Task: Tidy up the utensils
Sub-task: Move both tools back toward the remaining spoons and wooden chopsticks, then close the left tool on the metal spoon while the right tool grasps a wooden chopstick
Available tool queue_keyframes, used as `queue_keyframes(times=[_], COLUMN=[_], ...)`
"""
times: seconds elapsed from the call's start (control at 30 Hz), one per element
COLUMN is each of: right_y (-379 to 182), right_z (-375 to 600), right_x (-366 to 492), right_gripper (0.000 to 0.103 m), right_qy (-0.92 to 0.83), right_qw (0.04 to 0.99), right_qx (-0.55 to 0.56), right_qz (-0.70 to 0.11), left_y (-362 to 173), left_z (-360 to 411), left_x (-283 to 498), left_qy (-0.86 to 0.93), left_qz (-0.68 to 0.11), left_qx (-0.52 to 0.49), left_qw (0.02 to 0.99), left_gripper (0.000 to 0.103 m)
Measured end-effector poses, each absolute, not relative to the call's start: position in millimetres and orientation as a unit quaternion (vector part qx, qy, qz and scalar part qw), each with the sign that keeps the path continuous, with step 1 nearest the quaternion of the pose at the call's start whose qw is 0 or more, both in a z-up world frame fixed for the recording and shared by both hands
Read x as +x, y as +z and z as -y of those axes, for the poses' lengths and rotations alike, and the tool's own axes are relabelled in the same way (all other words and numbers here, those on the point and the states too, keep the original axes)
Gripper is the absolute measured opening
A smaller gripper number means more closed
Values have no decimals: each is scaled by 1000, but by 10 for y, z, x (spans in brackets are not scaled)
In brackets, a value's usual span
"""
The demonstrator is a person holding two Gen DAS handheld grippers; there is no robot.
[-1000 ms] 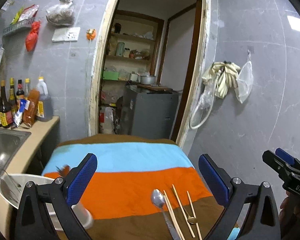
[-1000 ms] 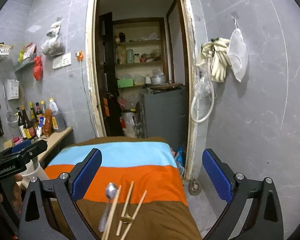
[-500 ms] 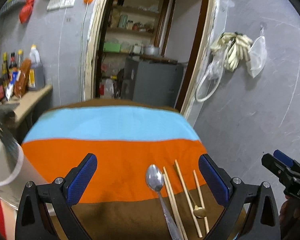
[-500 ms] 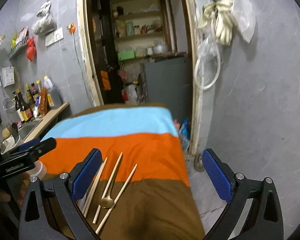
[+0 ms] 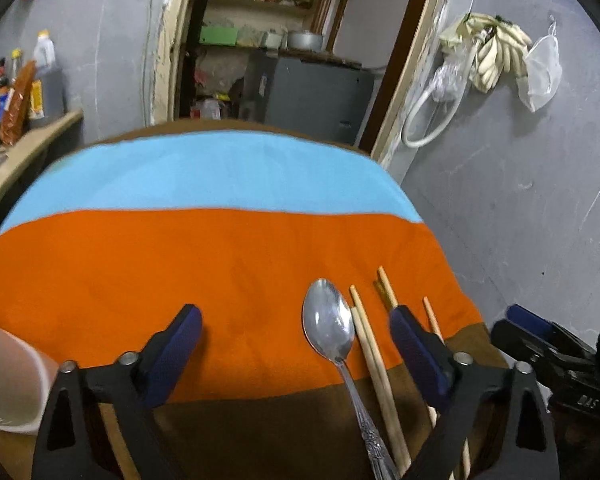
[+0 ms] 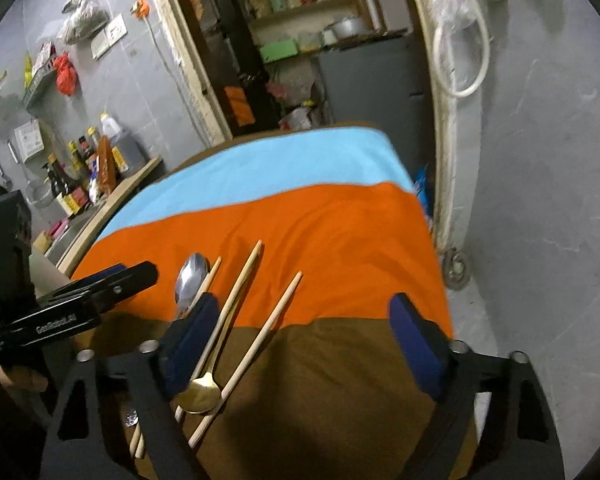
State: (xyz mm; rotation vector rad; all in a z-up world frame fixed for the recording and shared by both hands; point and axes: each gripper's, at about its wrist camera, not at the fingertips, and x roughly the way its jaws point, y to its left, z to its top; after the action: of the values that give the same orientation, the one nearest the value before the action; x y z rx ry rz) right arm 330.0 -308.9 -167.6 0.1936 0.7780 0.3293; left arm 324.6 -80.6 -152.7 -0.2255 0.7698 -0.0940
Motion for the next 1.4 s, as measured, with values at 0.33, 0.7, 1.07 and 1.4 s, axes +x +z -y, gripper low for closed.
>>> queue_keyframes(times=[0.33, 0.7, 1.07, 1.4], right_y=[-1924, -2008, -1987, -2007], right_z=[2869, 2829, 2724, 2838], right_x=[3512, 3594, 3812, 3730], right_gripper=[43, 23, 21, 4], right_qy=[201, 216, 199, 184], right_qw=[880, 864, 840, 818], right_qx=[88, 99, 97, 156], right_qz=[-422, -443, -495, -523], left_y=[-1763, -1818, -1775, -1550], left_z=[807, 823, 885, 871], left_x=[3490, 3707, 3736, 3541], left_qy=[-84, -135, -132, -115], left_qz=[-413, -433, -448, -430], left_qx=[-131, -127, -91, -89], left_qw=[897, 882, 880, 891], left_gripper=[55, 39, 8, 3])
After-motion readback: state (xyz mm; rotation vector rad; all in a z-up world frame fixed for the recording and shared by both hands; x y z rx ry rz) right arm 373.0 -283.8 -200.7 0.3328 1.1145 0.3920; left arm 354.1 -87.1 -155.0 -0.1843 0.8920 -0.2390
